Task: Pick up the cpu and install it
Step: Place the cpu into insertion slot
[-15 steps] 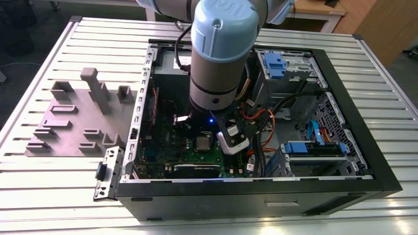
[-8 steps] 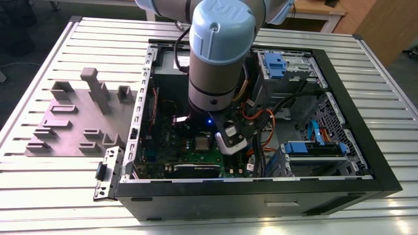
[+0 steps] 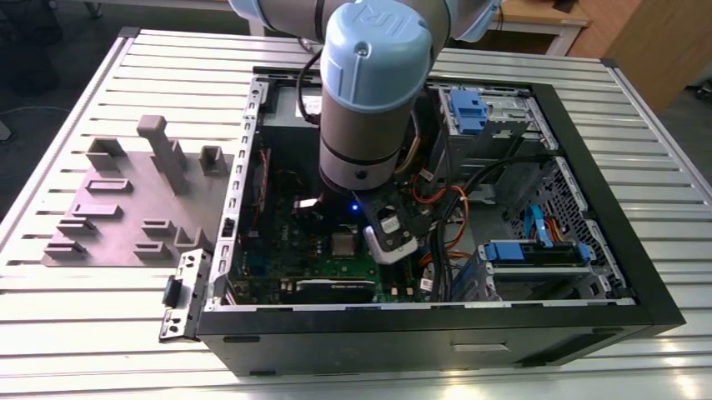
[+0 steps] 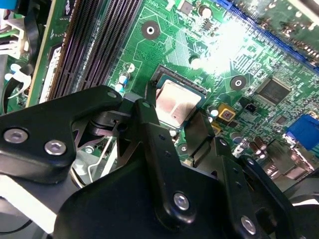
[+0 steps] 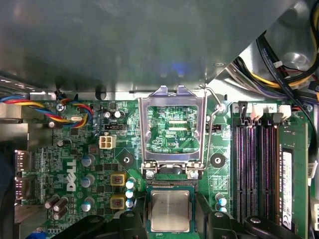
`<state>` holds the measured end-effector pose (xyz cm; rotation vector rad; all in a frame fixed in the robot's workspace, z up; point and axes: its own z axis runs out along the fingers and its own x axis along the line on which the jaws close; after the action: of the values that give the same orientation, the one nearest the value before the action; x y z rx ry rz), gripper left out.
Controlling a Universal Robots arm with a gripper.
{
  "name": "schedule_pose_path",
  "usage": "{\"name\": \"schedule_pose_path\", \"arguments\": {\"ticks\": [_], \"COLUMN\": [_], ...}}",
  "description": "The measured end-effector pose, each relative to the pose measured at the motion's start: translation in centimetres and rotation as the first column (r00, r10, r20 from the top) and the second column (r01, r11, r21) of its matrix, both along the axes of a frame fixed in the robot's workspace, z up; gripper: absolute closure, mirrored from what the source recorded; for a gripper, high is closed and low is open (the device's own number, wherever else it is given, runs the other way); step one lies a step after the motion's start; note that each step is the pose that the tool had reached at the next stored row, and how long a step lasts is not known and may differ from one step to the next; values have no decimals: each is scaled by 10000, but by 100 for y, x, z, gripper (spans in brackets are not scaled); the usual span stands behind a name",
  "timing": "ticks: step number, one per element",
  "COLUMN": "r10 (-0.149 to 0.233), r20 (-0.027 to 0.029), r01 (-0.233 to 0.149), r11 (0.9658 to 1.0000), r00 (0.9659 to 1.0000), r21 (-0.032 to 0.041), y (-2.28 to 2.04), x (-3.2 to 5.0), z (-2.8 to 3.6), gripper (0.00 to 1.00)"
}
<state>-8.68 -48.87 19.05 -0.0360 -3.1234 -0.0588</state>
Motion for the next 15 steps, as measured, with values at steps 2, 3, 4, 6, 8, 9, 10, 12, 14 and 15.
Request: {"name": "schedule_pose_path", "arguments": {"ticks": [2,3,4,6,8,9,10,12,14,15], "r10": [-43,-48,-49,-49,-48,-46,-44,-42,-43,-43], "r20": [0,0,1,1,1,1,1,0,-1,-1], "r01": [43,48,49,49,48,46,44,42,43,43], "r11": [10000,10000,10000,10000,10000,10000,10000,10000,10000,10000], "r00": [10000,10000,10000,10000,10000,10000,10000,10000,10000,10000], "r21": [0,1,2,2,1,1,1,1,-2,-2], "y": [0,0,0,-1,-2,-2,-2,-3,-4,-3], "x": [0,3,7,12,12,12,12,13,14,14], "z": [-1,-2,-2,-2,-1,-1,-1,-3,-6,-8], "gripper": [53,53,53,53,53,53,53,53,53,53]}}
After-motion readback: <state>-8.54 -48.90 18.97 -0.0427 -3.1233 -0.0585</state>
